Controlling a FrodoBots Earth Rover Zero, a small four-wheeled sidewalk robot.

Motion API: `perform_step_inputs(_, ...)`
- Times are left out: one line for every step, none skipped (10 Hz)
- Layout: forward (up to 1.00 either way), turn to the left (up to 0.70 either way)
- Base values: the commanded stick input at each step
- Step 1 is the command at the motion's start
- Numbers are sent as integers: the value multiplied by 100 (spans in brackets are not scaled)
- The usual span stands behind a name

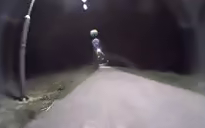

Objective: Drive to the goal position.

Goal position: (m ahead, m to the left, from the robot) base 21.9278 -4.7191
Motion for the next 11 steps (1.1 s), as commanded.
perform_step_inputs(70, 0)
perform_step_inputs(70, 0)
perform_step_inputs(70, 0)
perform_step_inputs(70, 0)
perform_step_inputs(70, 4)
perform_step_inputs(70, 9)
perform_step_inputs(70, 5)
perform_step_inputs(70, 0)
perform_step_inputs(70, 0)
perform_step_inputs(70, 1)
perform_step_inputs(70, 1)
